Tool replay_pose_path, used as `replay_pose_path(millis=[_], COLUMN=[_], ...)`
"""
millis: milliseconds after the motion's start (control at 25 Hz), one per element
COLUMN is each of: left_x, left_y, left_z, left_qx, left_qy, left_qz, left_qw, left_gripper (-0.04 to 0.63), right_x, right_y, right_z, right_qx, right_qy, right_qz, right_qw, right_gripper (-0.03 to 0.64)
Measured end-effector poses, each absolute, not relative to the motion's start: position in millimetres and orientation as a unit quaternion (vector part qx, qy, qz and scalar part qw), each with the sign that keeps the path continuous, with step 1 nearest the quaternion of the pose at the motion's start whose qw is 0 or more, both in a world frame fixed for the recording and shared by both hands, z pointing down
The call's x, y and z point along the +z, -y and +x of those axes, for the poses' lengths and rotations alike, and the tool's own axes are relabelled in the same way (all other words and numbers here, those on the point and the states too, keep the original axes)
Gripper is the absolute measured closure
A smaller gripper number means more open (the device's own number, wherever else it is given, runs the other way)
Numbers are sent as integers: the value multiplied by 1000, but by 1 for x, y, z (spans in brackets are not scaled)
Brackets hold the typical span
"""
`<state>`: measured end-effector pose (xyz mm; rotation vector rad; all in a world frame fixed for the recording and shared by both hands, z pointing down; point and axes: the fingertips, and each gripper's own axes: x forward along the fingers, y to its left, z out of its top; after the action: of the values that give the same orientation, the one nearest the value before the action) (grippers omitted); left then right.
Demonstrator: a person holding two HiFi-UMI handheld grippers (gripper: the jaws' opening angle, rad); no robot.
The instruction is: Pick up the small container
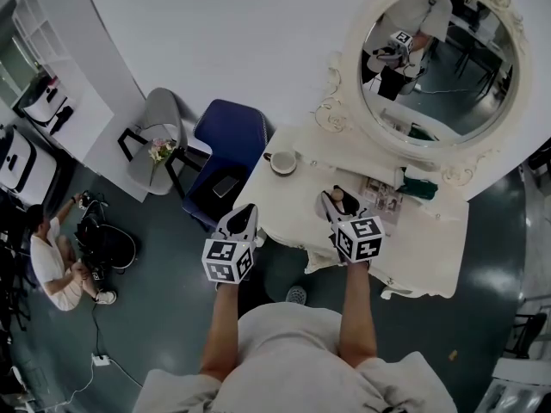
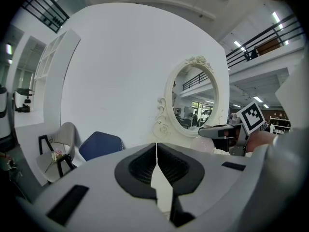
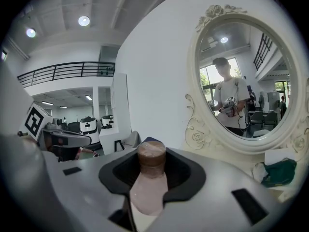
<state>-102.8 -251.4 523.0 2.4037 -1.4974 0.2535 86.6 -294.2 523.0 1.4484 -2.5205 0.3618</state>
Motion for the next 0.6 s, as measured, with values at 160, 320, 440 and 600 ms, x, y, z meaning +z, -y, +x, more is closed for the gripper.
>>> replay_pose_path(millis=[160,320,440,600], left_x=[524,524,522,520], left_y=[252,253,254,256], left_z=[-104,-104,-105,-106], left_qx=[89,88,87,84], left_qy=[519,519,518,517], left_qz=[837,838,838,840], left_qw=[148,147,146,145], left_gripper=[566,566,566,566], right_x=[525,525,525,524], right_y=[295,296,297,298], right_z=[87,87,86,85], right_qx=[123,121,121,122], right_qy=[854,853,854,853], right_qz=[494,495,494,496], right_qw=[108,111,112,107], right_gripper=[477,477,477,477])
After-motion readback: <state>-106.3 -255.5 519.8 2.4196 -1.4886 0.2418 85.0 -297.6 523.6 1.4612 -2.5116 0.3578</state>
